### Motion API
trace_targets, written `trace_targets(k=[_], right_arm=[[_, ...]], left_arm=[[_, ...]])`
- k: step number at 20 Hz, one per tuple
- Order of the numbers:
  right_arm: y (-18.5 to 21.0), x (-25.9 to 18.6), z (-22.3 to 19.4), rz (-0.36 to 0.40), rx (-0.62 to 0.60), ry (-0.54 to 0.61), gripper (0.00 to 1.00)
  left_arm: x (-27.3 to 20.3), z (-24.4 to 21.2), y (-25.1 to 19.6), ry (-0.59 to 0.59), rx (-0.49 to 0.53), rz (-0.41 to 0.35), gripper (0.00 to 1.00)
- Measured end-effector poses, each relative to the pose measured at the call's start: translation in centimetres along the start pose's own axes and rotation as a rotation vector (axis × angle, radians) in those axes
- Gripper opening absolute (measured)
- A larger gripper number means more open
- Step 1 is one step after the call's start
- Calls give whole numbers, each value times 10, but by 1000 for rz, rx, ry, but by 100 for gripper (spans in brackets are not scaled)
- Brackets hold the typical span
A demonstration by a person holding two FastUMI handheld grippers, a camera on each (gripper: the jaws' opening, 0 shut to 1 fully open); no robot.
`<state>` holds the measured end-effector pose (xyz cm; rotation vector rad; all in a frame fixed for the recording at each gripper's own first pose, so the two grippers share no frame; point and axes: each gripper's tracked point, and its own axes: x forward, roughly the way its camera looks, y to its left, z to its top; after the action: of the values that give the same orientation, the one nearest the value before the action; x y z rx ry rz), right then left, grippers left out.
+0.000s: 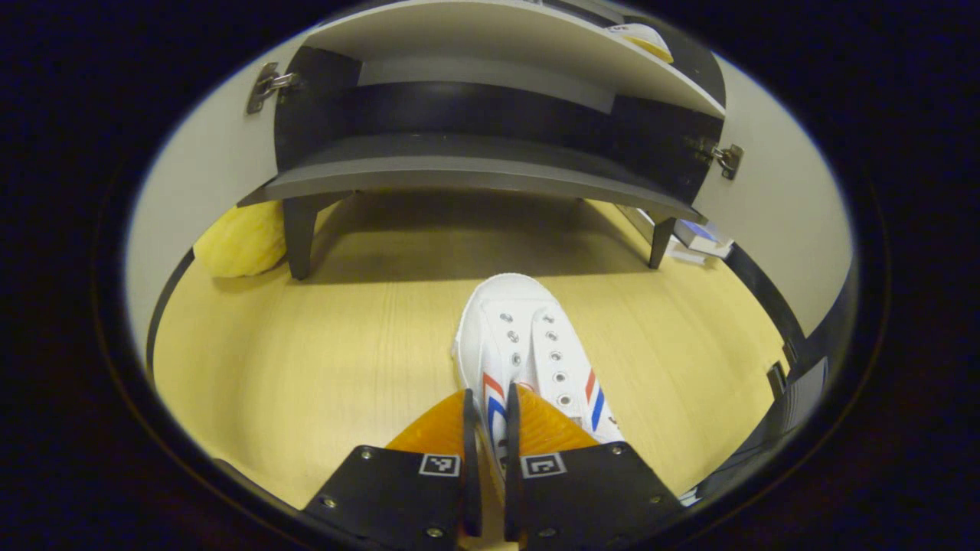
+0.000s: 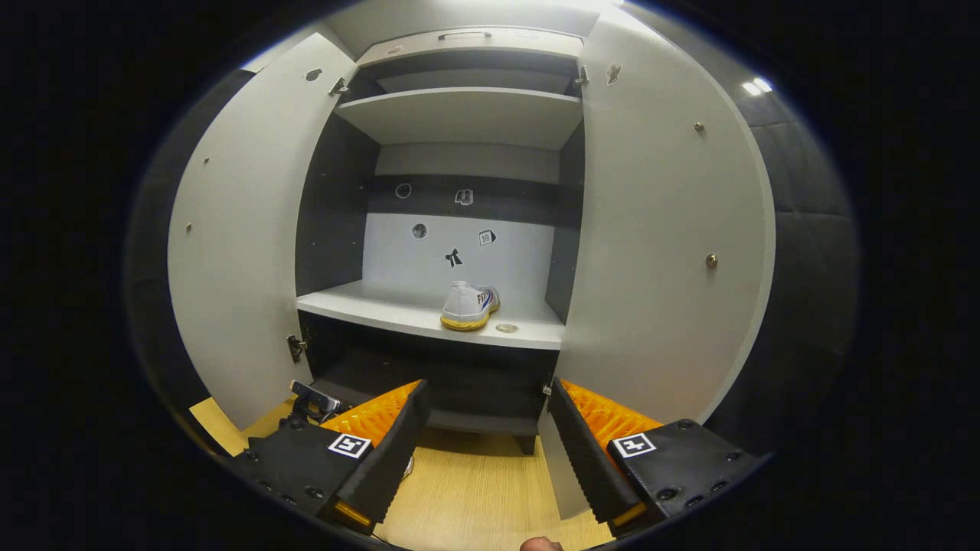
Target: Grab one shoe with the right hand and put it into the shoe cabinet, grab the other shoe with the left hand and put it into the shoe cabinet; then close the right door with the right hand and the left door with the left hand.
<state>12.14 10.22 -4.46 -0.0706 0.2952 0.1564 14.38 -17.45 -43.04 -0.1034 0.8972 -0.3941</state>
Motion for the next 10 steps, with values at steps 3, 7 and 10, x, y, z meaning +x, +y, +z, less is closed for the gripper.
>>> trace_targets(k=[3, 7, 10], right_arm=[[-1, -6, 2, 9, -7, -3, 99], [-5, -14, 5, 16, -22, -12, 99], [-9, -19, 6, 21, -16, -18, 99]], left_arm=[[0, 7, 1, -43, 42, 31, 2], [-13, 22, 4, -92, 36, 20, 1], [-29, 37, 9, -130, 7, 24, 2]])
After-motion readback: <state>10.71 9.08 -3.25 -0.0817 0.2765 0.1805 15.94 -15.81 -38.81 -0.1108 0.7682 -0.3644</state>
